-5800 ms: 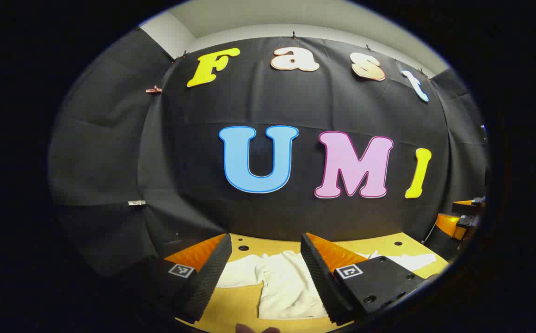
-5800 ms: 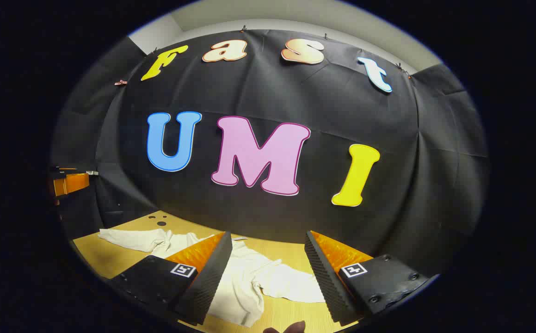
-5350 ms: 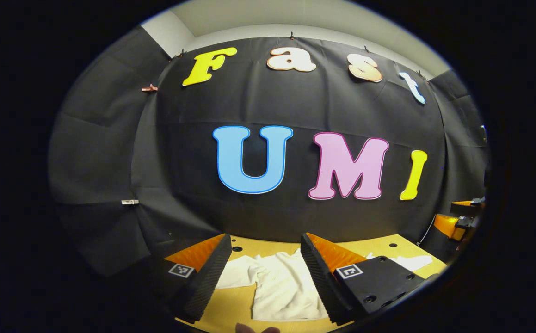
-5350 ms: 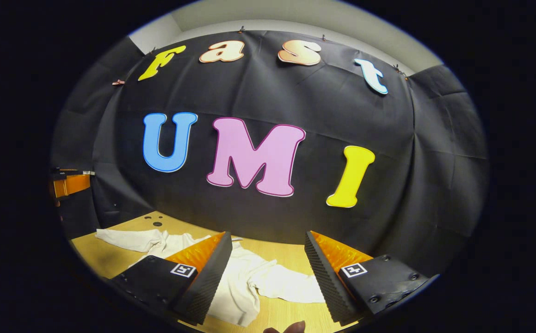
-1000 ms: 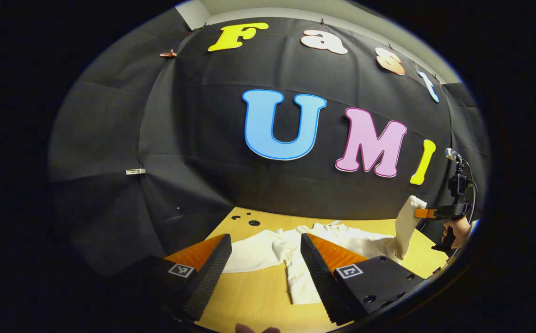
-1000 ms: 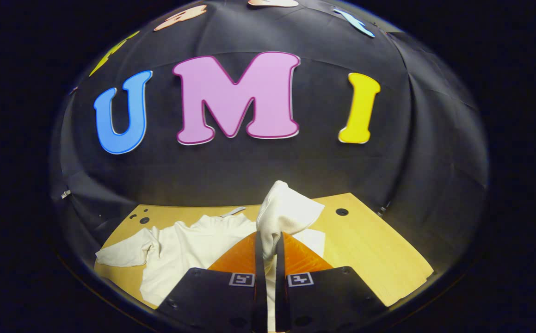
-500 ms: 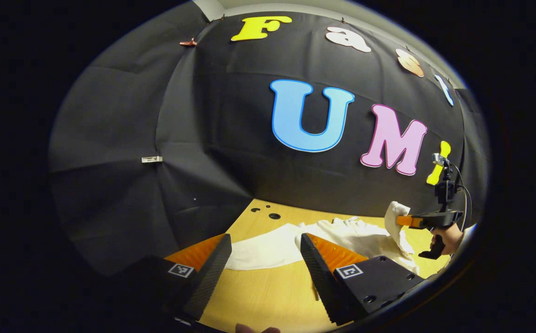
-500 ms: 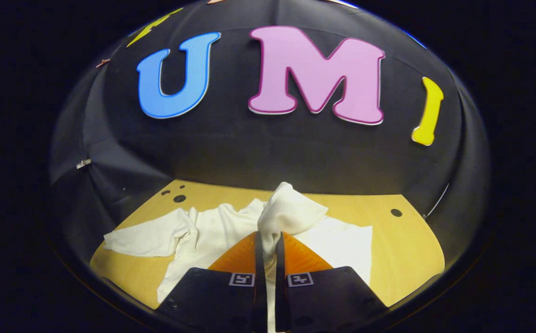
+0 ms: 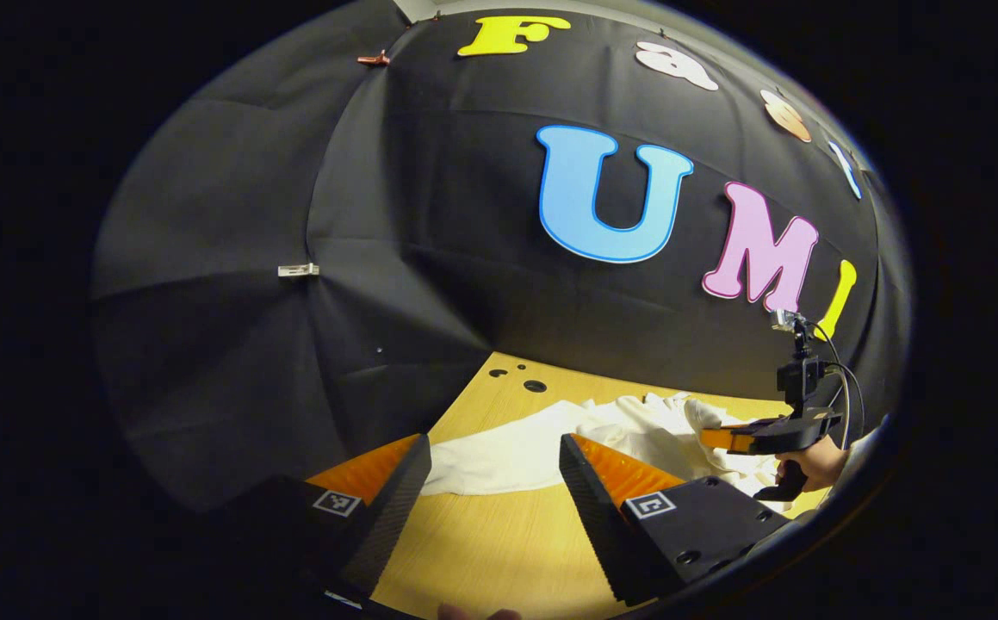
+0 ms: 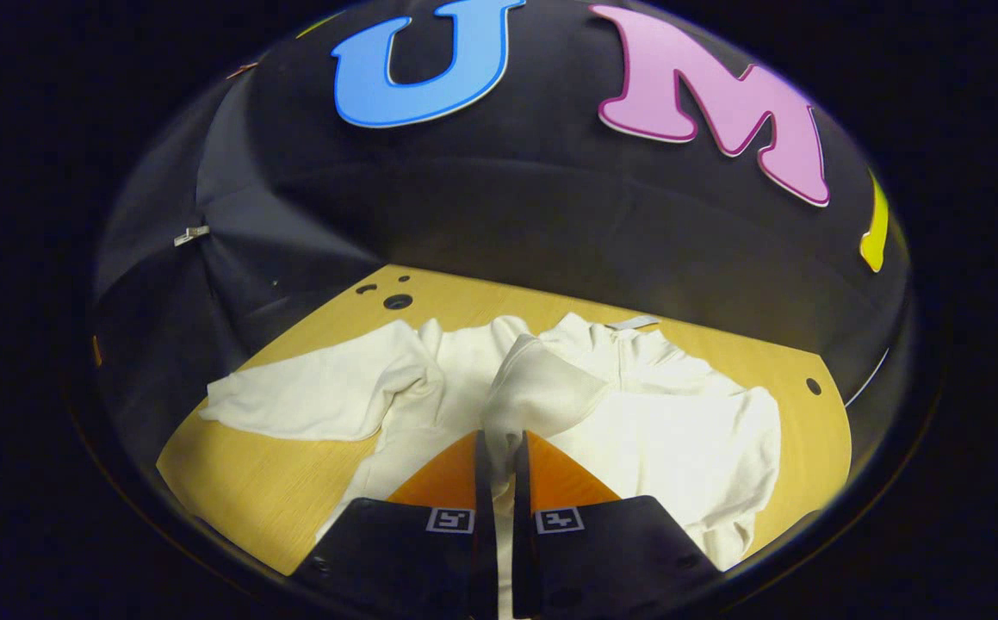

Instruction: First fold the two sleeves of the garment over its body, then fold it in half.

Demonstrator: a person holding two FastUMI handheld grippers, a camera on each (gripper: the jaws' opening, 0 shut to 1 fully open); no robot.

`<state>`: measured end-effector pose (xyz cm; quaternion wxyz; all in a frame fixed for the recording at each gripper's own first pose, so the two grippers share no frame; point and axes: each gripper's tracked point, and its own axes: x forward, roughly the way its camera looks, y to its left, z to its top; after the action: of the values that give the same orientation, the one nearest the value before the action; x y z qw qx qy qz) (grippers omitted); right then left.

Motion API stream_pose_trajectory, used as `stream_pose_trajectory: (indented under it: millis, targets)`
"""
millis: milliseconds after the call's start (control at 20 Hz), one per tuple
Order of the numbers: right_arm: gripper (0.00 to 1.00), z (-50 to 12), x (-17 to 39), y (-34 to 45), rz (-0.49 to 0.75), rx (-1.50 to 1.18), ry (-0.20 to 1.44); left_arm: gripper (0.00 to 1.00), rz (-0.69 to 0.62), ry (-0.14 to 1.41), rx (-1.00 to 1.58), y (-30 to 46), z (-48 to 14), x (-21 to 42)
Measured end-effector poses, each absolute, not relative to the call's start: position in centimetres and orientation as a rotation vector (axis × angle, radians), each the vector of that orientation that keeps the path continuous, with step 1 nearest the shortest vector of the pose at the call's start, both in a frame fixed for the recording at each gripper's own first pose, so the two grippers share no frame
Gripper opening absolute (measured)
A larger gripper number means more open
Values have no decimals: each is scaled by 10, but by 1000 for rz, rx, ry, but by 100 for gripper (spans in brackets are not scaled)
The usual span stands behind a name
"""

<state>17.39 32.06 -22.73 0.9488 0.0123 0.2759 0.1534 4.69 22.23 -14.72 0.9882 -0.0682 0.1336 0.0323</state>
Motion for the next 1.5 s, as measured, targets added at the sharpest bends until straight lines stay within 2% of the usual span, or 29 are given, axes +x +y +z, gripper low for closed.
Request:
stream_pose_trajectory:
  millis: [50, 100, 200, 250, 300, 350, 400, 450, 550, 600, 650, 700, 850, 900, 950, 1300, 1500]
  targets:
    - [17, -234, 172, 325, 319, 24, 580, 91, 70, 274, -133, 226, -150, 49]
    - [13, -240, 171, 330, 324, 24, 597, 95, 75, 277, -131, 228, -154, 49]
    - [17, -250, 166, 342, 354, 50, 634, 95, 83, 281, -132, 231, -160, 52]
    - [25, -252, 161, 354, 391, 83, 653, 95, 86, 285, -135, 233, -162, 54]
    - [27, -251, 157, 364, 426, 110, 665, 95, 90, 290, -138, 234, -166, 57]
    - [45, -254, 153, 374, 459, 119, 675, 95, 95, 294, -142, 236, -168, 58]
    - [40, -254, 147, 378, 481, 115, 681, 95, 97, 296, -147, 238, -170, 61]
    - [52, -254, 141, 383, 506, 113, 690, 95, 99, 300, -149, 239, -171, 64]
    - [60, -249, 129, 383, 526, 107, 688, 95, 102, 311, -148, 241, -178, 73]
    - [61, -244, 123, 380, 529, 105, 679, 95, 102, 318, -151, 241, -183, 76]
    - [68, -240, 117, 375, 529, 103, 671, 95, 100, 327, -159, 241, -188, 81]
    - [64, -236, 109, 368, 526, 100, 662, 95, 100, 338, -169, 242, -194, 86]
    - [64, -227, 92, 341, 500, 74, 644, 95, 123, 391, -203, 247, -219, 102]
    - [64, -224, 86, 331, 487, 65, 637, 91, 142, 414, -211, 252, -230, 108]
    - [64, -220, 81, 320, 472, 63, 629, 96, 164, 439, -220, 258, -238, 114]
    - [64, -216, 52, 267, 385, 93, 628, 96, 300, 608, -287, 291, -310, 140]
    - [64, -219, 45, 247, 345, 109, 636, 95, 306, 669, -251, 289, -327, 148]
